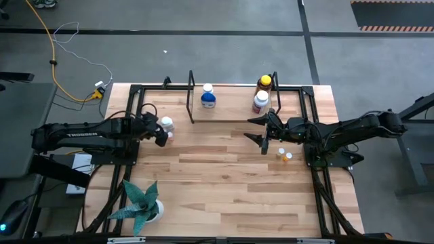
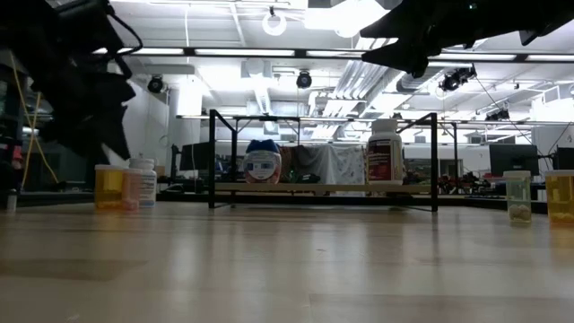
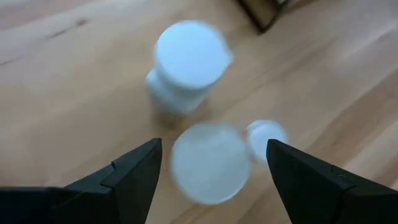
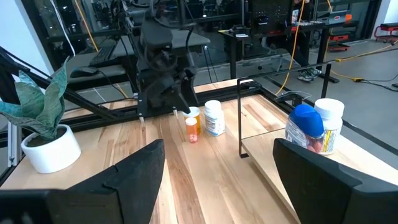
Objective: Pick and place medicine bottles onto shelf by color
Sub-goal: Put the large orange pill bottle on the shelf
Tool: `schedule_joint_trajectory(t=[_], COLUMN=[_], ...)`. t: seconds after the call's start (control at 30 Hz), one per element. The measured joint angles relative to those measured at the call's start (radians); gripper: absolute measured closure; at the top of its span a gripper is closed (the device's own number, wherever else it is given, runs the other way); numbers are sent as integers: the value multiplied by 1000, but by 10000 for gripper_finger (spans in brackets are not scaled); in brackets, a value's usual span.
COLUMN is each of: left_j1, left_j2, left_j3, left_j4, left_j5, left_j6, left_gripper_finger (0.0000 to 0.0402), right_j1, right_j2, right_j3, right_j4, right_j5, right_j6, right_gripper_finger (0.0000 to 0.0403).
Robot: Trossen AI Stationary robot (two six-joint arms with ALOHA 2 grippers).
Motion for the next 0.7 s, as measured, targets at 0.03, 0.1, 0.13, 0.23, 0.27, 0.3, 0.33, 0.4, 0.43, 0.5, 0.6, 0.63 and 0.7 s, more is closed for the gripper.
schedule_joint_trajectory(t=[0.03, 0.1, 0.13, 0.23, 0.27, 0.3, 0.33, 0.4, 0.43, 0.5, 0.6, 0.63, 0.7], left_j1=[0, 0, 0, 0, 0, 0, 0, 0, 0, 0, 0, 0, 0], left_j2=[0, 0, 0, 0, 0, 0, 0, 0, 0, 0, 3, 7, 18], left_j3=[0, 0, 0, 0, 0, 0, 0, 0, 0, 0, 0, 0, 0], left_j4=[-17, -30, -28, -13, -11, -12, -12, -11, -11, -11, -11, -12, -12], left_j5=[-7, -35, -47, -45, -42, -42, -41, -40, -40, -39, -41, -43, -43], left_j6=[-9, -17, -17, -17, -17, -17, -17, -17, -17, -17, -17, -17, -17], left_gripper_finger=[122, 122, 122, 122, 122, 122, 122, 122, 122, 122, 122, 122, 122], right_j1=[0, 0, 0, 0, 0, 0, 0, 0, 0, 0, 0, 0, 0], right_j2=[0, 0, 0, 0, 0, 0, 0, 0, 0, 0, 0, 0, 0], right_j3=[0, 0, 0, 0, 0, 0, 0, 0, 0, 0, 0, 0, 0], right_j4=[0, 0, 0, 0, 0, 0, 0, 0, 0, 0, 0, 0, 0], right_j5=[0, 0, 0, 0, 0, 0, 0, 0, 0, 0, 0, 0, 0], right_j6=[0, 0, 0, 0, 0, 0, 0, 0, 0, 0, 0, 0, 0], right_gripper_finger=[112, 112, 112, 112, 112, 112, 112, 112, 112, 112, 112, 112, 112])
